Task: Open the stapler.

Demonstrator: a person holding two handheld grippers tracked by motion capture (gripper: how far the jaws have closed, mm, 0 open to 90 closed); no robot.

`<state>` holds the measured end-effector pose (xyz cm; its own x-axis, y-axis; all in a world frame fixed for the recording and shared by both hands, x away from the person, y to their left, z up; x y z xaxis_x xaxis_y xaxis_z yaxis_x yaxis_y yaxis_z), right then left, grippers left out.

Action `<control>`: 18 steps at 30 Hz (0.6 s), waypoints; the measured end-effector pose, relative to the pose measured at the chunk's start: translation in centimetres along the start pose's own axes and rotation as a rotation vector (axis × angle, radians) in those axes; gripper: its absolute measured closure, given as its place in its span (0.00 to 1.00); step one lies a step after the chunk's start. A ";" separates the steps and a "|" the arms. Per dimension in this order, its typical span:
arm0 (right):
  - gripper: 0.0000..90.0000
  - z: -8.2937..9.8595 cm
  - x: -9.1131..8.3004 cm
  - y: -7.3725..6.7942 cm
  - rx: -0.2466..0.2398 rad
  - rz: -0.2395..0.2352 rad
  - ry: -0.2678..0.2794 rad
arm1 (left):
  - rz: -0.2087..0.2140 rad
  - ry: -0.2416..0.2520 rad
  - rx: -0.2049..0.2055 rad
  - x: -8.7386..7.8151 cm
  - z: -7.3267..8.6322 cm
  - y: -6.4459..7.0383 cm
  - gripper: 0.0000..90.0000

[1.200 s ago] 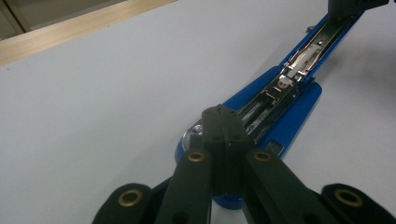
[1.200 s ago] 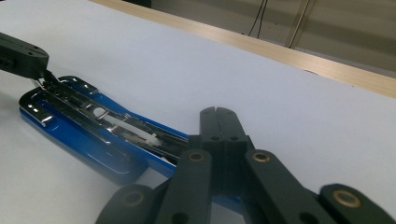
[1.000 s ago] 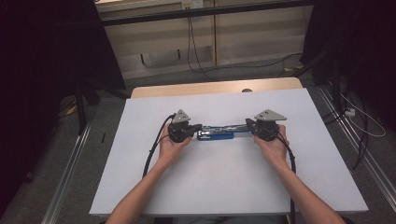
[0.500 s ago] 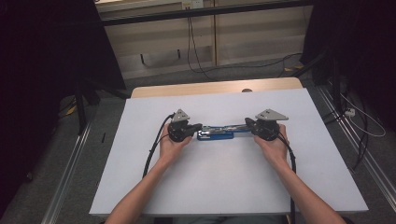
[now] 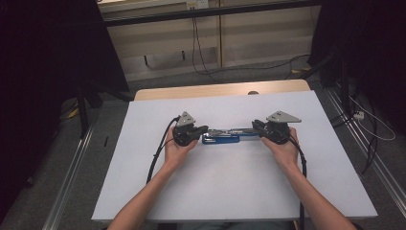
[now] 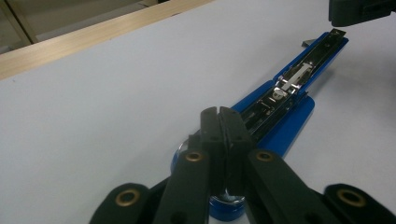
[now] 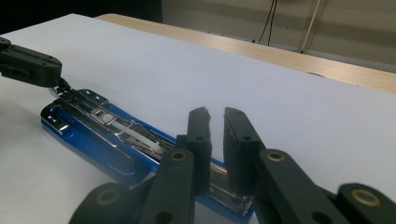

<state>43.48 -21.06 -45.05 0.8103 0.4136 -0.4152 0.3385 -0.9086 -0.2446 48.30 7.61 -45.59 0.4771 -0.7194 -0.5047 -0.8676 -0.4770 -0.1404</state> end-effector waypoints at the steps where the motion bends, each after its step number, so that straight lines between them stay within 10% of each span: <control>1: 0.89 -0.1 0.0 0.0 0.002 -0.005 0.004 | -0.007 0.002 0.002 -0.1 -0.1 0.0 0.95; 18: 0.40 -0.7 -1.0 0.2 0.032 -0.065 0.012 | -0.040 0.029 -0.032 -1.3 -0.7 0.2 0.38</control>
<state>43.08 -21.74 -44.04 0.7929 0.4708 -0.3870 0.3753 -0.8775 -0.2986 47.57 8.12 -44.39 0.5152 -0.7136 -0.4748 -0.8433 -0.5211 -0.1318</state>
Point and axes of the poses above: each handheld gripper's, and its own axes: x roughly forward along the jaws, z roughly out of its underside, y roughly to its right, the point moved 3 cm from there along x, roughly forward along the jaws, and after that the axes turned 13 degrees about x, right-handed, at the moved point
